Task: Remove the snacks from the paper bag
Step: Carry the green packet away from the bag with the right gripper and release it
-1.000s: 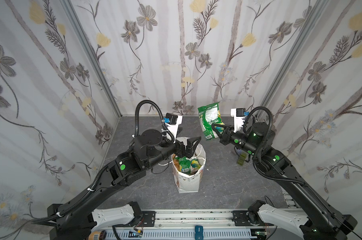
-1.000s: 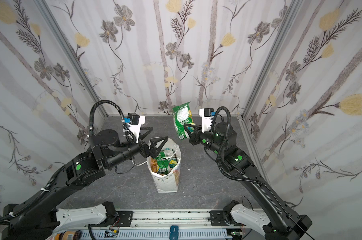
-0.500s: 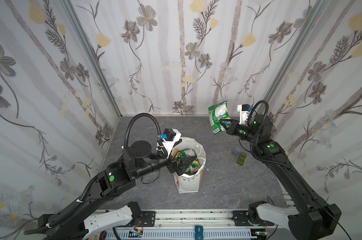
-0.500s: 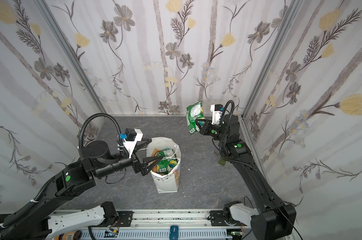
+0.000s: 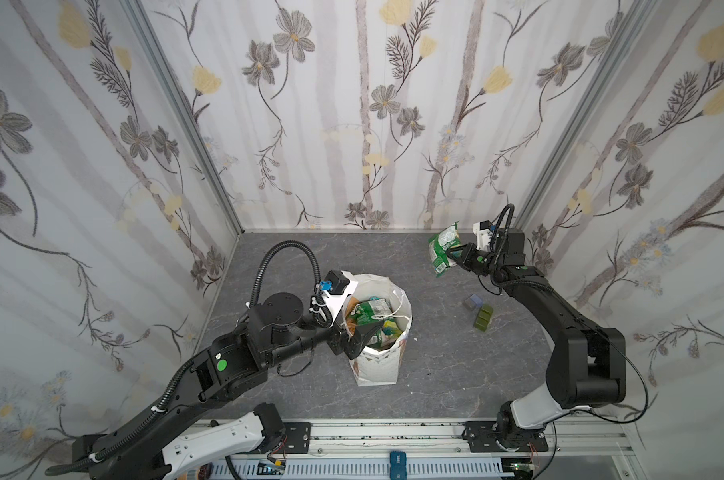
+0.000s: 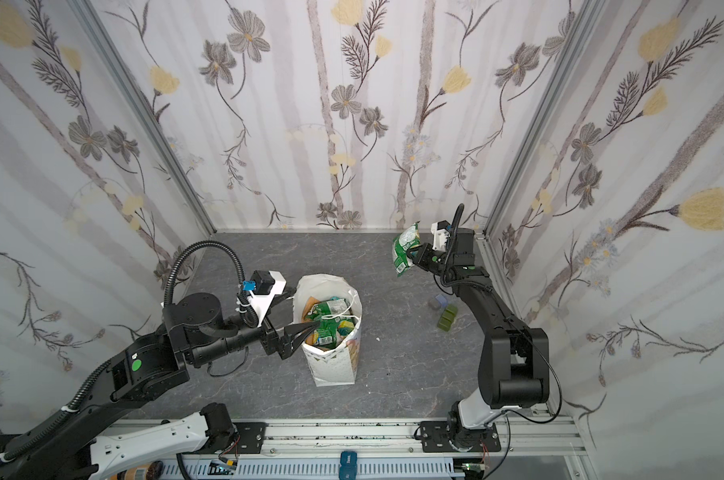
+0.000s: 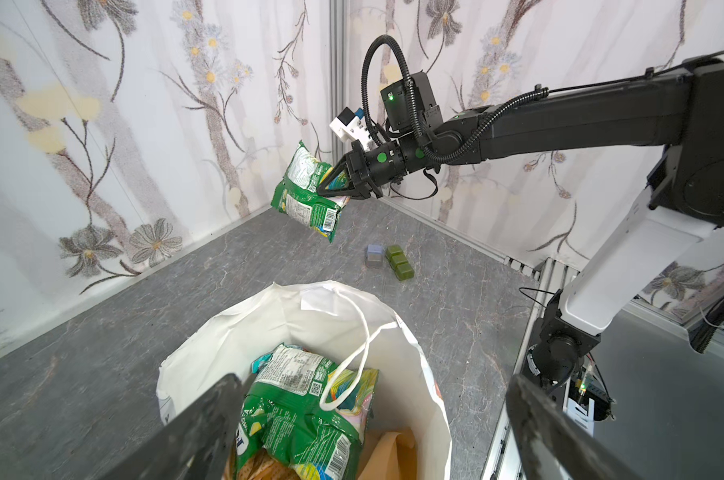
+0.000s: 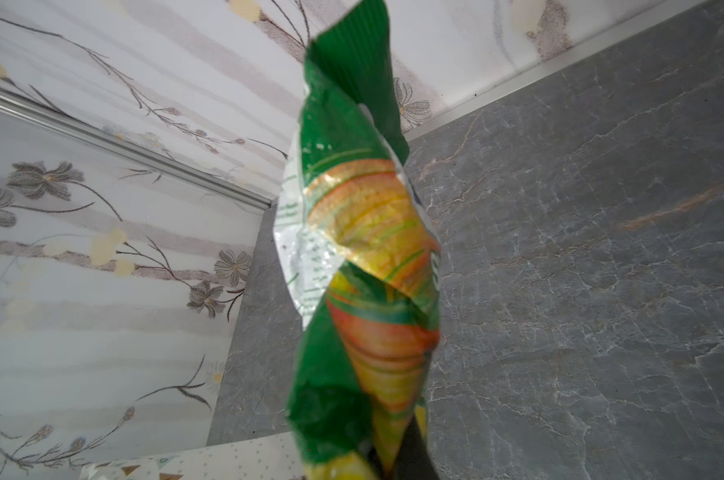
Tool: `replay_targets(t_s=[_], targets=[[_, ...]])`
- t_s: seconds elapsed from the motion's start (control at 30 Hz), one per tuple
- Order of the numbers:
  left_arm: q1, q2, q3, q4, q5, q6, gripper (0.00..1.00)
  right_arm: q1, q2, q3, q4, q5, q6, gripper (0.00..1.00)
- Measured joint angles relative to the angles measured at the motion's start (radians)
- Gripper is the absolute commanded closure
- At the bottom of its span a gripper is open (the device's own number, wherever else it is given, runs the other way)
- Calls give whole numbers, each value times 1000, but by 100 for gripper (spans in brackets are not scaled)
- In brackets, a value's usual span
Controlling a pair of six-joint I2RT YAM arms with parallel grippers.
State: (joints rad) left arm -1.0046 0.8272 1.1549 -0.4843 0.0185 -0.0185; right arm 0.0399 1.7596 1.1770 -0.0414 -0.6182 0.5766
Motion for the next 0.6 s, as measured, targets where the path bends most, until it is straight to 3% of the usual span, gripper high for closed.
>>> replay_targets(t_s=[0.37,0.6], targets=[[0,24,-27,9,-49,12,0,-38,282,125,-6,-3,-20,99],[0,54,-27,10,-91,18,0,-9,399,164,-5,-4,-20,91]])
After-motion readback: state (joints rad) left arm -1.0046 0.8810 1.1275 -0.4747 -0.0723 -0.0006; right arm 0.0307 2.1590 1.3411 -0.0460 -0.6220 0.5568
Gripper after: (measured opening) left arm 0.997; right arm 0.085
